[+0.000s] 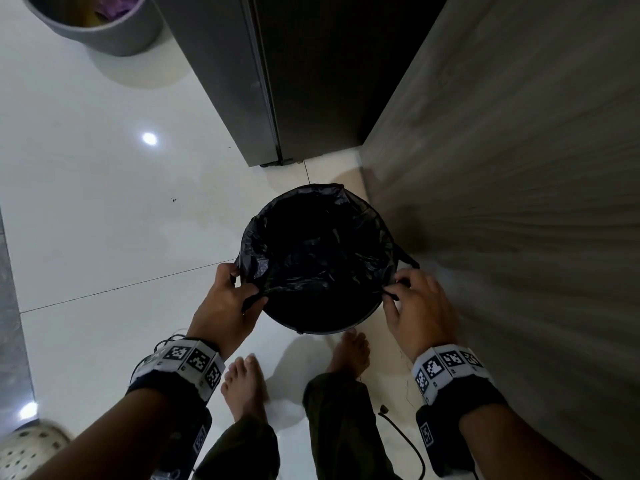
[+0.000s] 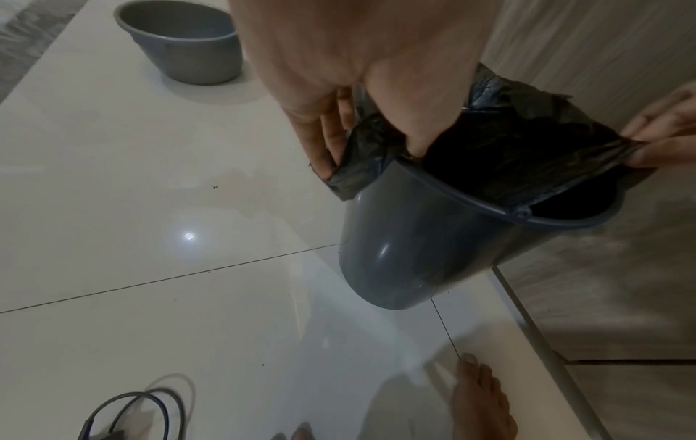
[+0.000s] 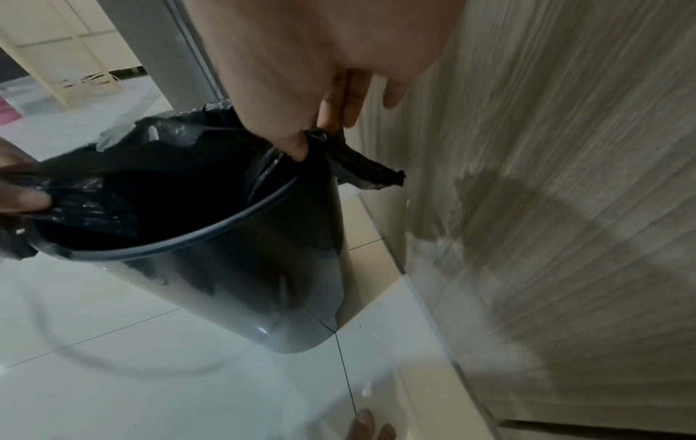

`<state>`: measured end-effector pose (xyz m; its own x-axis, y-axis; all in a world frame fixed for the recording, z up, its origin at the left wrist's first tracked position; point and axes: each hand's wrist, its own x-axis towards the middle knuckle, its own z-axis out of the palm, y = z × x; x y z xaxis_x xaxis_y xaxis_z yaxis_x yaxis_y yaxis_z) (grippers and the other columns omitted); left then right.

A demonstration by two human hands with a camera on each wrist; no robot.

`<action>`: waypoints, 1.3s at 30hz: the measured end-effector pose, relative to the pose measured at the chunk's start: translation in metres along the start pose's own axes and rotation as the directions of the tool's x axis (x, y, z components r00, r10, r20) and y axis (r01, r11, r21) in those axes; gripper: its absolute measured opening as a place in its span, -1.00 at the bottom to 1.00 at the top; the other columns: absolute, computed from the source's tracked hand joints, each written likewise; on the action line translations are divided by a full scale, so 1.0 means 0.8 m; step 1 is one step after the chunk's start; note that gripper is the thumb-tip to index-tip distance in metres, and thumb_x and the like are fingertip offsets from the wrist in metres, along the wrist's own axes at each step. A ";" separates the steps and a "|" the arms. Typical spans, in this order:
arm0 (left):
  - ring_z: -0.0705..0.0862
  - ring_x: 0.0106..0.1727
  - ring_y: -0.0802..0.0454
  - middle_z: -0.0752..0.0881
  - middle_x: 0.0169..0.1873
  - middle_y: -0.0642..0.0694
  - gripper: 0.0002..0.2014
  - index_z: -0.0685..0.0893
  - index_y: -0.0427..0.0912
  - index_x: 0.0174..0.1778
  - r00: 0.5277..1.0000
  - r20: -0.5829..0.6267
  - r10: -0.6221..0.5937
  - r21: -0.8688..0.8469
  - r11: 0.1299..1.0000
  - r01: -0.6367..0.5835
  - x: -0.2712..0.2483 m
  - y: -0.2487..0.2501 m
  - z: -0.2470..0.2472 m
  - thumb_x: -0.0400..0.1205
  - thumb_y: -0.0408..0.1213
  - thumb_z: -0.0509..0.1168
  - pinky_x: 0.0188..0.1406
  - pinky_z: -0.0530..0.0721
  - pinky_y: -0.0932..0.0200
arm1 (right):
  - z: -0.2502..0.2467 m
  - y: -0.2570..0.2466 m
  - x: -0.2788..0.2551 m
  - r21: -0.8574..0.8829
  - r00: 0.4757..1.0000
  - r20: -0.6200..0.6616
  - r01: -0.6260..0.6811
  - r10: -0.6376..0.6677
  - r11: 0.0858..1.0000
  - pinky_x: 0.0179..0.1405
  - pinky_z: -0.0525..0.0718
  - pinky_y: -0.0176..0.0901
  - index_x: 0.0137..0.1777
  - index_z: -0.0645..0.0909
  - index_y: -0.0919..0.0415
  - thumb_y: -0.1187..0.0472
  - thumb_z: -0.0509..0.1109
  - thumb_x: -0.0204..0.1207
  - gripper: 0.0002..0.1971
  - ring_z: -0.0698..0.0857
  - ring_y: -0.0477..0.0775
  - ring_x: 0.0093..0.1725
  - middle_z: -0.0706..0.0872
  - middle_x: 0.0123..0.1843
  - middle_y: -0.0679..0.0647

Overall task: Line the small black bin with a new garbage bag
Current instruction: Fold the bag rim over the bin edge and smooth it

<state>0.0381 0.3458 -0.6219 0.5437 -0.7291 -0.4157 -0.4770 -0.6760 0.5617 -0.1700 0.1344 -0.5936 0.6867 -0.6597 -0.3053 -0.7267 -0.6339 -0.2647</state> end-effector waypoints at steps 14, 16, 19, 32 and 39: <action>0.74 -0.10 -0.15 0.69 0.07 -0.10 -0.68 0.64 0.05 0.25 0.998 -0.005 0.055 -0.087 0.995 -0.055 -0.010 -0.006 0.004 0.62 -0.32 0.22 -0.11 0.74 -0.09 | 0.019 -0.015 -0.014 0.171 0.956 0.288 -0.107 0.054 0.979 -0.05 0.67 -0.04 0.31 0.60 0.03 0.06 0.24 0.61 -0.69 0.71 0.21 0.08 0.68 0.17 0.13; 0.74 -0.18 -0.05 0.70 -0.02 -0.06 -0.79 0.72 -0.03 0.08 0.997 -0.020 0.077 -0.123 0.989 -0.078 -0.012 -0.007 0.003 0.61 -0.33 0.25 -0.12 0.75 -0.06 | 0.020 -0.016 -0.016 0.229 0.967 0.248 -0.112 0.054 0.967 -0.07 0.68 -0.04 0.20 0.66 0.10 0.12 0.27 0.59 -0.75 0.71 0.20 0.04 0.70 0.12 0.13; 0.70 -0.25 0.11 0.64 -0.17 0.07 -0.82 0.75 -0.17 -0.08 0.995 -0.036 0.091 -0.181 0.979 -0.096 -0.016 -0.009 0.001 0.58 -0.47 0.27 -0.11 0.74 0.04 | 0.023 -0.014 -0.024 0.343 0.974 0.204 -0.164 0.097 0.925 -0.12 0.71 -0.02 0.04 0.70 0.13 0.19 0.35 0.50 -0.83 0.72 0.10 -0.08 0.70 0.01 0.07; 0.67 -0.06 0.30 0.68 -0.07 0.10 -0.89 0.75 -0.04 -0.14 0.999 0.048 -0.003 -0.220 0.975 0.014 -0.035 0.000 0.013 0.46 -0.15 0.43 -0.06 0.50 0.57 | 0.042 -0.017 -0.037 0.473 0.864 0.341 -0.498 0.370 0.726 0.07 0.65 -0.08 -0.08 0.65 0.05 -0.12 0.42 0.43 -0.74 0.67 0.00 0.00 0.71 -0.07 -0.04; 0.58 -0.03 -0.18 0.59 -0.05 -0.18 -0.86 0.77 -0.07 -0.18 0.986 -0.154 0.057 0.144 0.989 -0.035 -0.040 0.005 0.022 0.47 -0.10 0.39 -0.25 0.65 0.02 | 0.042 -0.021 -0.041 0.482 0.908 0.276 -0.415 0.315 0.772 0.03 0.74 0.08 0.08 0.66 -0.09 0.05 0.43 0.49 -0.82 0.75 0.10 -0.04 0.77 -0.04 0.05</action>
<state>0.0067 0.3648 -0.6192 0.6157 -0.7411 -0.2676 -0.5897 -0.6587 0.4673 -0.1810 0.1799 -0.6103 0.3893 -0.6872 -0.6133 -0.8545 -0.0209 -0.5190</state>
